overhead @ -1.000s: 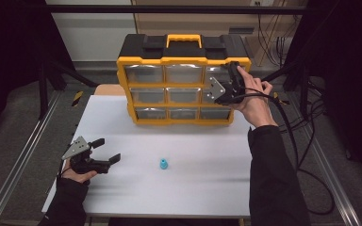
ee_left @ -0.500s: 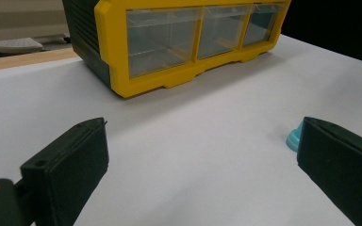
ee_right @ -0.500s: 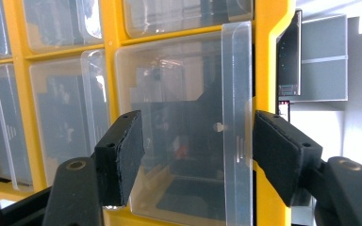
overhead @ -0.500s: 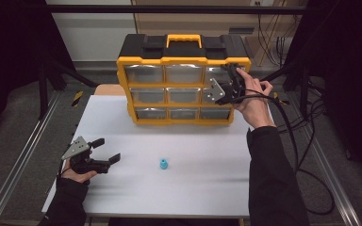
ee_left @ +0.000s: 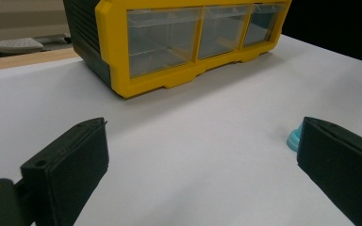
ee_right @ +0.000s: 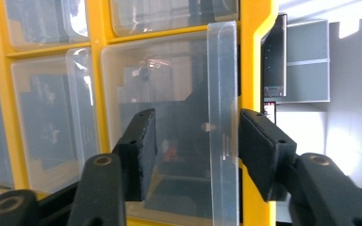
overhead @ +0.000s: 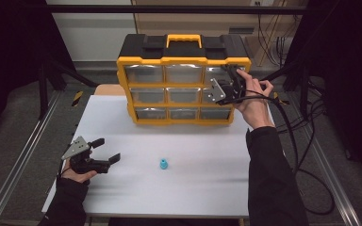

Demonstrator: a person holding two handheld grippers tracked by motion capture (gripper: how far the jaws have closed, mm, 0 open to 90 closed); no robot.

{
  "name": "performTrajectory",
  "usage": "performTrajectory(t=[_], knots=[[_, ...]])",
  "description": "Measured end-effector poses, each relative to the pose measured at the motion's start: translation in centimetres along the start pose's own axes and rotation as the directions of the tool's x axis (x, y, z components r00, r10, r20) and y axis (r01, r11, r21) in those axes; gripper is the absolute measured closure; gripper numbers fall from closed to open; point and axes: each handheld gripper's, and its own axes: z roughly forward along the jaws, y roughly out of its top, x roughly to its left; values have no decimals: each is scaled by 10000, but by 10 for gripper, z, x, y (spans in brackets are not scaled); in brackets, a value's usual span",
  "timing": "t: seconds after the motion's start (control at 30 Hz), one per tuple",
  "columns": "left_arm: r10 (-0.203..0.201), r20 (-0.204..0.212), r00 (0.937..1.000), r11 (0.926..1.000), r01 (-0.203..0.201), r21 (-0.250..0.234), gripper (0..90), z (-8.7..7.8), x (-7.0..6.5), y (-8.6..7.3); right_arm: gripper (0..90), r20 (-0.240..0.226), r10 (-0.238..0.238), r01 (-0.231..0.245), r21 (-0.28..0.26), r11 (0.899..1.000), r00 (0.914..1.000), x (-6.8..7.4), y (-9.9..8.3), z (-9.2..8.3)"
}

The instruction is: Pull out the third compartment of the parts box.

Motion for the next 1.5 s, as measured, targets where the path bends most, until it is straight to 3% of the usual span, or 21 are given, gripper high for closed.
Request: performTrajectory(t=[0.57, 1.5], knots=[[5, -22, 10000, 10000, -5, -3, 24, 0, 0, 0, 640, 876, -215, 222, -75, 9997, 9959, 5, -1, 0], [22, -52, 10000, 10000, -22, -42, 26, 0, 0, 0, 773, 1440, -889, 908, -70, 9958, 9856, 6, 1, 0]])
